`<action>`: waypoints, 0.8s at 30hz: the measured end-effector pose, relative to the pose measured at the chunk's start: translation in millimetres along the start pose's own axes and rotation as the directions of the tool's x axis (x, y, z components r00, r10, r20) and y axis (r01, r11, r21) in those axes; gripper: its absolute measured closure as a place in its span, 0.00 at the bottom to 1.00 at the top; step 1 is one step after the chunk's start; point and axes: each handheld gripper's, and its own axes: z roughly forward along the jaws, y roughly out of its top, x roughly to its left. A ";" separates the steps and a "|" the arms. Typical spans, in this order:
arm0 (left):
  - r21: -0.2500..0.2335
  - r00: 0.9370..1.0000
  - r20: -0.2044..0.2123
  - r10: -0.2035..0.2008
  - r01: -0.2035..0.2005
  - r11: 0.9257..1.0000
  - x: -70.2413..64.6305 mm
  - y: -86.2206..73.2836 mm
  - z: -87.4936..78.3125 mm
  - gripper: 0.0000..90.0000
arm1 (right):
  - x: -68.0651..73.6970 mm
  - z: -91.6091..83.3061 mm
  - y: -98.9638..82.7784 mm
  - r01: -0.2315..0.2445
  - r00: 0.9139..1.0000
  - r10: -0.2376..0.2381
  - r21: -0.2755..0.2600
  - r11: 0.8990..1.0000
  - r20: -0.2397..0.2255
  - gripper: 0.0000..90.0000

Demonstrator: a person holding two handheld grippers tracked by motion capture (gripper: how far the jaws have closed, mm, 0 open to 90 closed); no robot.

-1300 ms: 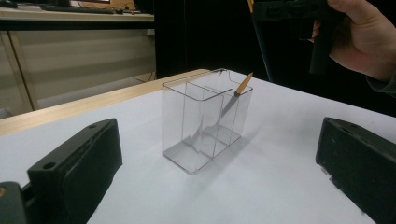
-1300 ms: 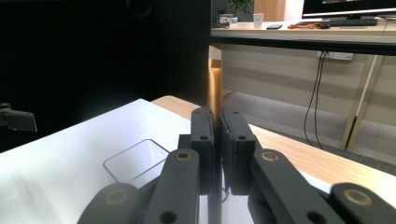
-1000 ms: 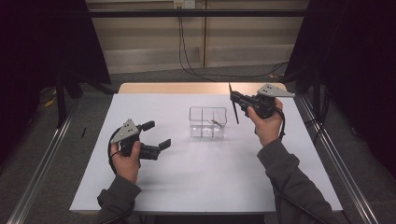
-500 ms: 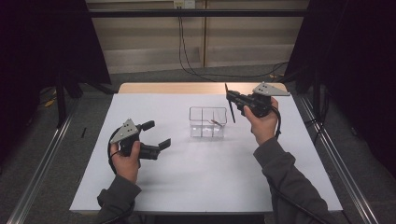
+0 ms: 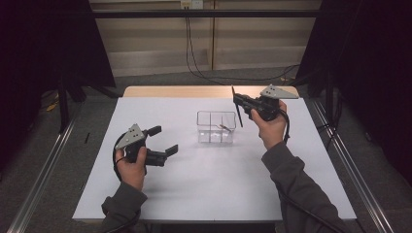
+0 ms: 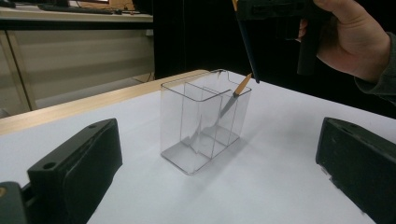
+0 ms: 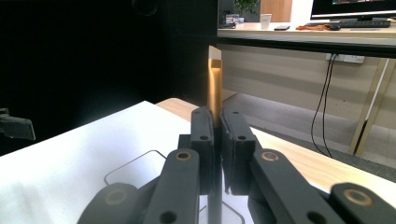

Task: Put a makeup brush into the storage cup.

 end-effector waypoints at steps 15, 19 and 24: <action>-0.010 1.000 0.007 -0.002 0.002 1.000 0.8 0.1 -1.0 0.00 | 5.1 13.5 1.8 0.005 1.000 -0.005 -0.001 1.000 -0.021 0.94; -0.009 1.000 -0.005 -0.003 0.003 1.000 0.8 -0.2 -1.3 0.00 | 5.5 17.6 1.7 0.008 1.000 -0.008 -0.003 1.000 -0.024 0.94; -0.010 1.000 -0.007 -0.009 0.009 1.000 1.1 -0.4 -1.9 0.00 | 5.1 21.1 -0.4 0.002 1.000 -0.002 -0.005 1.000 -0.023 0.94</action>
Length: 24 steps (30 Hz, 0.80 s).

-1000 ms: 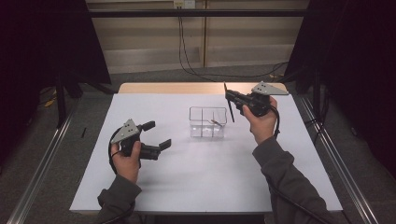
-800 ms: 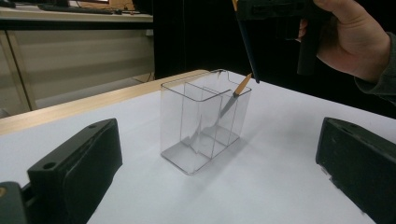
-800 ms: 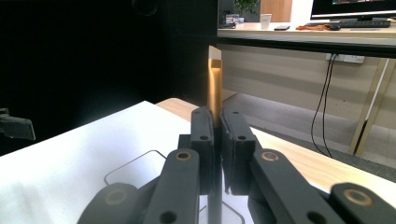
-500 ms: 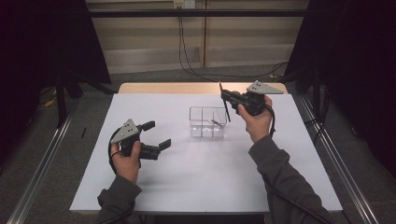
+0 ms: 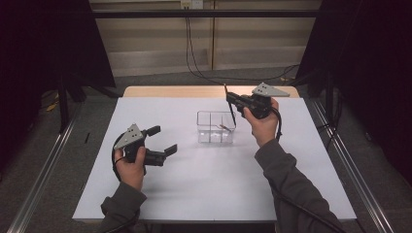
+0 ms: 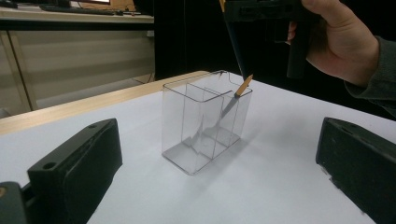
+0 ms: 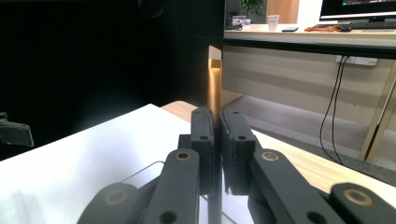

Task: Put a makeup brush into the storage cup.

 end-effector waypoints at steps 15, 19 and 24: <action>-0.009 1.000 0.008 0.001 -0.001 1.000 0.2 0.7 -0.5 0.00 | 0.2 4.1 -5.2 -0.003 1.000 0.003 0.004 1.000 -0.001 0.94; -0.005 1.000 0.012 0.008 -0.008 1.000 0.2 0.8 -0.4 0.00 | 0.6 4.2 -6.2 -0.005 1.000 0.005 0.006 1.000 -0.005 0.94; -0.008 1.000 0.010 0.002 -0.002 1.000 0.3 0.6 -0.1 0.00 | 1.0 4.8 -8.1 -0.001 1.000 0.002 0.013 1.000 -0.005 0.94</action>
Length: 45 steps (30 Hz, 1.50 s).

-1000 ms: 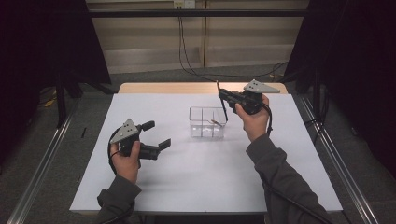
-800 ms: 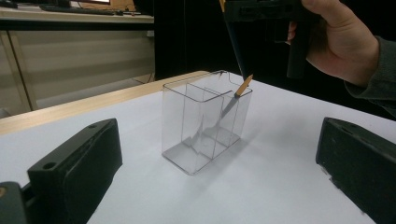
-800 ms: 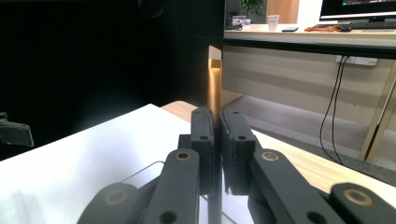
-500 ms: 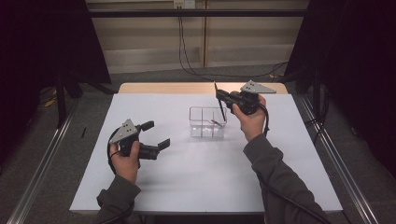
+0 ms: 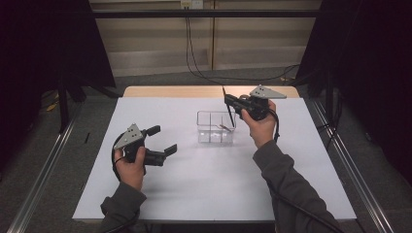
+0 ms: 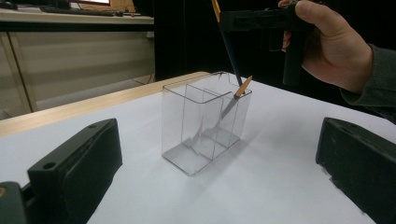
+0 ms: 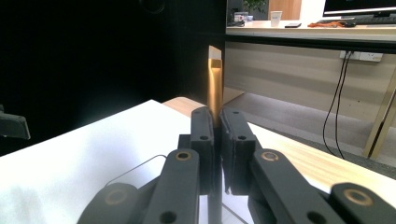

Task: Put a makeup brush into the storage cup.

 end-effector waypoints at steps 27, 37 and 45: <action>0.006 1.000 -0.007 0.008 -0.008 1.000 -2.2 1.3 1.0 0.00 | 0.6 -9.7 -6.4 -0.009 1.000 0.009 -0.005 1.000 -0.003 0.94; 0.015 1.000 0.001 0.020 -0.020 1.000 -1.4 1.8 0.3 0.00 | 1.0 -11.8 -8.1 -0.009 1.000 0.009 0.000 1.000 -0.001 0.94; 0.010 1.000 0.003 0.011 -0.011 1.000 -2.3 1.9 1.0 0.00 | 0.2 -15.2 -8.9 -0.015 1.000 0.015 0.005 1.000 0.004 0.94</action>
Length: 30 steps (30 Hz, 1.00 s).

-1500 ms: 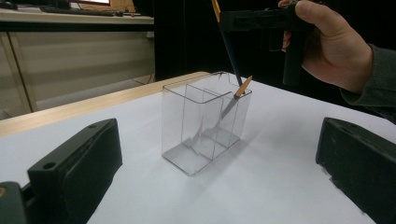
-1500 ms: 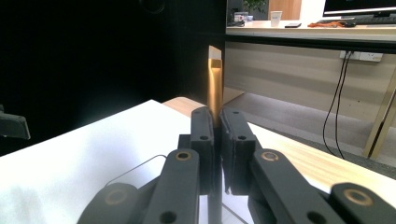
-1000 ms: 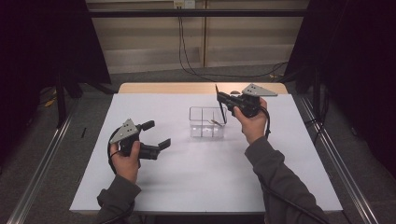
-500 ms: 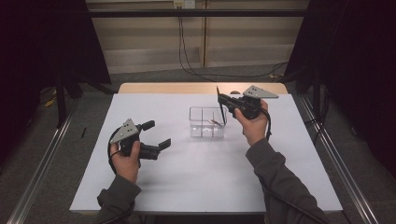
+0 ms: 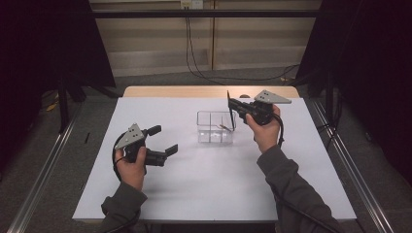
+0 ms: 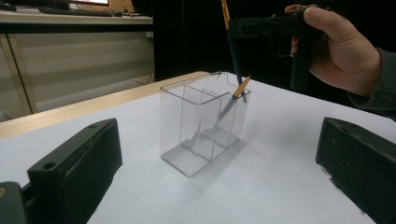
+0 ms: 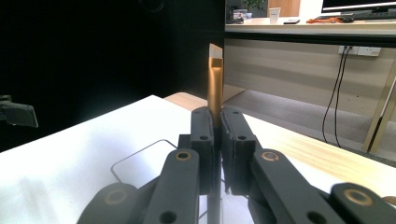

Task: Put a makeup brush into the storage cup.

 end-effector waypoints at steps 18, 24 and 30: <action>-0.005 1.000 0.002 0.004 -0.004 1.000 -0.3 -0.1 0.9 0.00 | -0.2 -5.2 -6.1 0.001 1.000 -0.001 0.011 1.000 0.007 0.94; -0.003 1.000 0.004 0.006 -0.006 1.000 -0.2 -0.1 1.0 0.00 | -1.0 -6.9 -7.3 -0.001 1.000 0.001 0.012 1.000 0.005 0.94; -0.004 1.000 0.008 0.006 -0.006 1.000 0.1 -0.2 1.1 0.00 | -1.0 -7.7 -9.2 -0.001 1.000 0.001 0.017 1.000 0.008 0.94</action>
